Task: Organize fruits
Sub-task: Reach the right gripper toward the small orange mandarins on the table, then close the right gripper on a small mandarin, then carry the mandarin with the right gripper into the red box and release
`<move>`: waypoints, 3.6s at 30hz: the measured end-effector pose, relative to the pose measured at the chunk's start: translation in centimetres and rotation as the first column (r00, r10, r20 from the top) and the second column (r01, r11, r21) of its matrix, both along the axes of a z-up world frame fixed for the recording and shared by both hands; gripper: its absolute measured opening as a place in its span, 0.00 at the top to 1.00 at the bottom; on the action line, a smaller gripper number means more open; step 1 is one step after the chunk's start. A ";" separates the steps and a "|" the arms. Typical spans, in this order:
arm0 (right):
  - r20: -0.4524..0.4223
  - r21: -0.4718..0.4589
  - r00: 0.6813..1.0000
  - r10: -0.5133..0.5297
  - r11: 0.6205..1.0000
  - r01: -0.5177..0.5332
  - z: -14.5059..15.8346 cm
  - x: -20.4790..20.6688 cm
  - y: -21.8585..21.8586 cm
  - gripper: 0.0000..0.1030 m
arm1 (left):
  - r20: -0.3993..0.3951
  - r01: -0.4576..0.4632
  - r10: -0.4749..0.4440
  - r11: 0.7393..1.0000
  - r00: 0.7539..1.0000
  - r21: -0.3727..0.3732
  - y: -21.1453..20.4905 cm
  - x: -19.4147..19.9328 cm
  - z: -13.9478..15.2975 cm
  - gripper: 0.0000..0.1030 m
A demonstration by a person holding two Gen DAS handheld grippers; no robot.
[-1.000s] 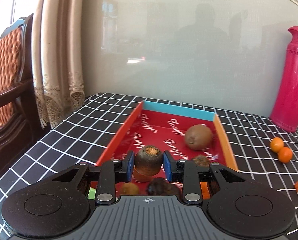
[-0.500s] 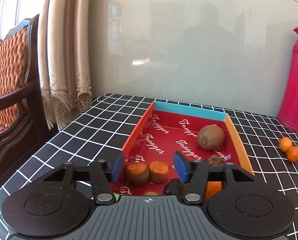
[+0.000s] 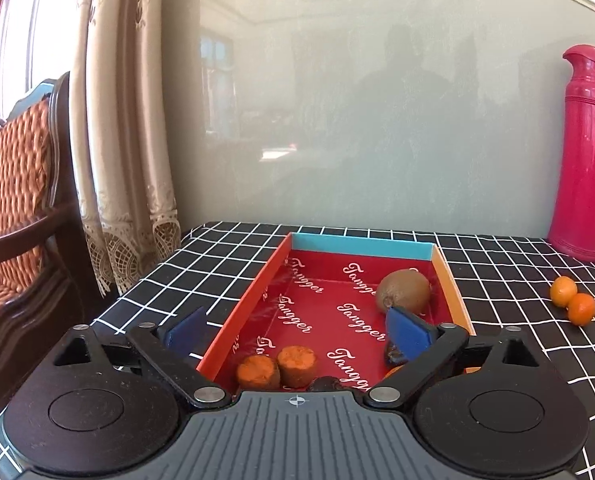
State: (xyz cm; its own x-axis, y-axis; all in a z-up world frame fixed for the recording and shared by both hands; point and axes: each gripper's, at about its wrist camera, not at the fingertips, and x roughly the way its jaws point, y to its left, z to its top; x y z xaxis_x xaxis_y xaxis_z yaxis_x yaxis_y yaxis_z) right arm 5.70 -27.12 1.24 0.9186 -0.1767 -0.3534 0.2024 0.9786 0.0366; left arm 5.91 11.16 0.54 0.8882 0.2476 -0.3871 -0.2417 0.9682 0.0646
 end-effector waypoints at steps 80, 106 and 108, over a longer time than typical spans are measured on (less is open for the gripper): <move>-0.305 -0.035 0.874 0.377 0.913 -0.406 -5.2 3.1 6.3 0.70 | 0.061 -0.033 0.034 0.999 0.998 -0.022 1.1 -2.6 1.1 0.00; -0.207 0.023 0.911 0.357 0.933 -0.360 -2.2 3.2 8.0 0.70 | 0.116 -0.106 0.112 0.993 0.987 -0.058 2.5 -3.5 -0.2 0.00; -0.207 0.023 0.908 0.365 0.929 -0.368 -2.1 3.3 8.7 0.70 | 0.104 -0.114 0.118 0.993 0.988 -0.037 2.5 -3.4 -0.3 0.00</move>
State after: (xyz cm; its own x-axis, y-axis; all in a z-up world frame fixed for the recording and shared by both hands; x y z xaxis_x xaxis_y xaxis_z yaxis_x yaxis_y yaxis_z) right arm 9.02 -18.46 -0.90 0.8278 0.1514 -0.5402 -0.1693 0.9854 0.0168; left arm 2.49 13.66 0.23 0.8905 0.3409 -0.3013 -0.3564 0.9343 0.0037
